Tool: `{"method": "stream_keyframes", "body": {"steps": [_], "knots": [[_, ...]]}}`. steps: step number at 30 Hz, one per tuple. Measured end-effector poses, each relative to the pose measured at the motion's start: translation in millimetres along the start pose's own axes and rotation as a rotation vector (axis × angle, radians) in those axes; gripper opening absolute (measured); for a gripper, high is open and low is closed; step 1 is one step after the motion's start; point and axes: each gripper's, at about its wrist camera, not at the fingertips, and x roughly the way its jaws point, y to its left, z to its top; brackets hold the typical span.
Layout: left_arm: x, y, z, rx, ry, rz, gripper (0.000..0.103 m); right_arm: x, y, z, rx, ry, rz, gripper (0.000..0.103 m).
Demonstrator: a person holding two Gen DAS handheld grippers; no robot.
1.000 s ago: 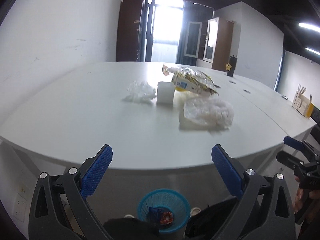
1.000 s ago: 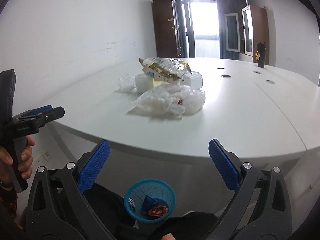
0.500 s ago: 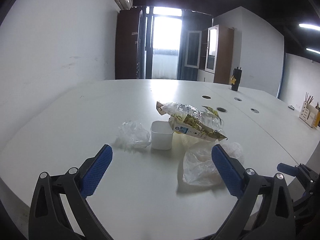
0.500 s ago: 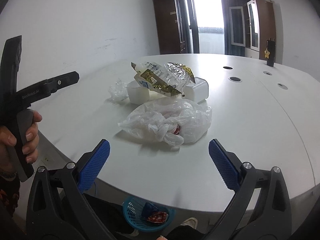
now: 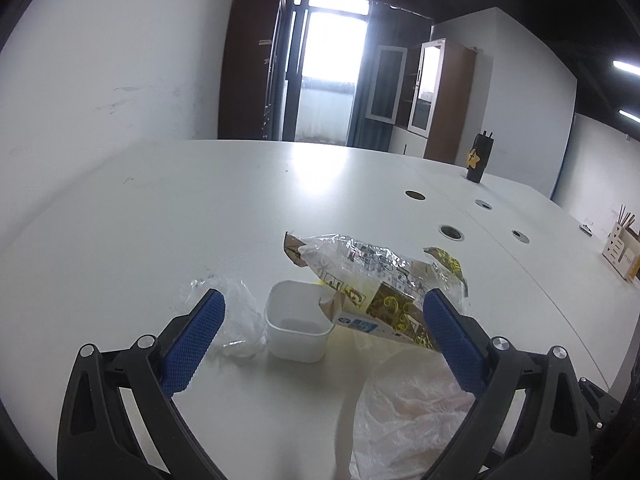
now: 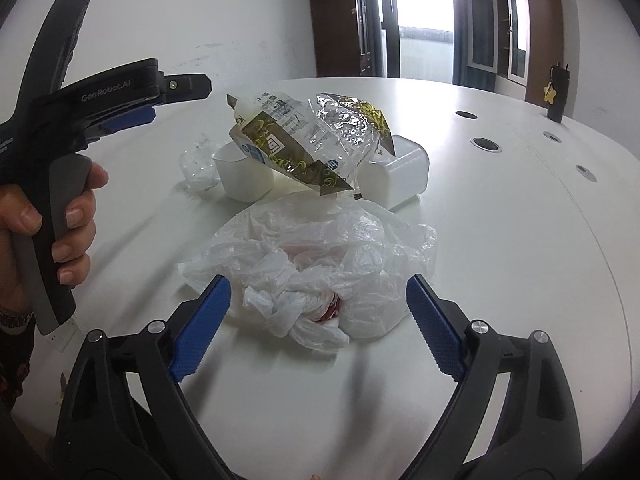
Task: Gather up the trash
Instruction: 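Grasp the foil-and-paper wrapper with the left tool while the right tool grasps the clear plastic bag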
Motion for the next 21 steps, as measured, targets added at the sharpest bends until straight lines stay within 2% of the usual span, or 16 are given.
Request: {"method": "stream_keyframes", "body": {"steps": [3, 4, 8, 11, 13, 16, 20, 21], "knots": [[21.4, 1.6, 4.5, 0.002, 0.027, 0.0, 0.096, 12.0, -2.3, 4.7, -0.004, 0.028, 0.005, 0.081], [28.7, 2.5, 5.9, 0.001, 0.038, -0.002, 0.096, 16.3, -3.2, 5.2, -0.002, 0.039, 0.007, 0.075], [53.1, 8.3, 9.8, -0.027, 0.093, -0.046, 0.092, 31.3, -8.1, 2.2, 0.032, 0.085, 0.051, 0.067], [65.5, 11.2, 8.3, -0.048, 0.134, -0.087, 0.077, 34.5, -7.2, -2.4, 0.028, 0.097, 0.056, 0.058], [69.9, 9.4, 5.1, -0.033, 0.146, -0.093, 0.053, 34.5, -4.7, -5.2, 0.021, 0.102, 0.07, 0.049], [64.6, 12.1, 3.0, -0.031, 0.123, -0.074, 0.027, 31.4, -4.8, -10.2, 0.035, 0.092, 0.094, 0.042], [50.1, 19.1, 5.8, -0.055, 0.089, -0.077, 0.019, 22.2, -7.6, -11.9, 0.062, 0.065, 0.099, 0.036], [47.0, 19.5, 7.3, -0.057, 0.08, -0.075, 0.014, 19.1, -7.2, -12.5, 0.063, 0.057, 0.092, 0.035]]}}
